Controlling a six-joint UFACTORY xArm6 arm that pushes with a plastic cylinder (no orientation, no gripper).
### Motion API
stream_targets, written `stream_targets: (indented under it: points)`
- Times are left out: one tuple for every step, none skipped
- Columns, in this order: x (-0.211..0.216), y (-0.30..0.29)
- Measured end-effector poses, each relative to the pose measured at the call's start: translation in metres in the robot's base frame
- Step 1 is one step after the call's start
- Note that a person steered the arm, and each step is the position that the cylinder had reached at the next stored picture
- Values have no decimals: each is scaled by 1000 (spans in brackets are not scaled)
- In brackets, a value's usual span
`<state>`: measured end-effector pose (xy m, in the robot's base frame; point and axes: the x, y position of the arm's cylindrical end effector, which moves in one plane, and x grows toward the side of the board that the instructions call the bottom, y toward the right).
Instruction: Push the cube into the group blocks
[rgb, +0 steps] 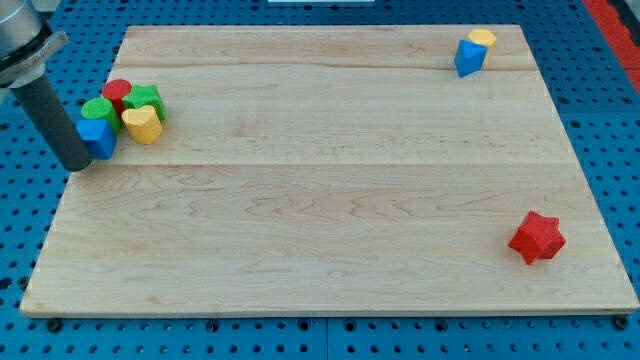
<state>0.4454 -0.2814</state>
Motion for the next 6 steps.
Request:
stream_targets:
  points:
    - [40,22]
    - [73,95]
    - [61,181]
    - [28,270]
    - [18,377]
    - [28,488]
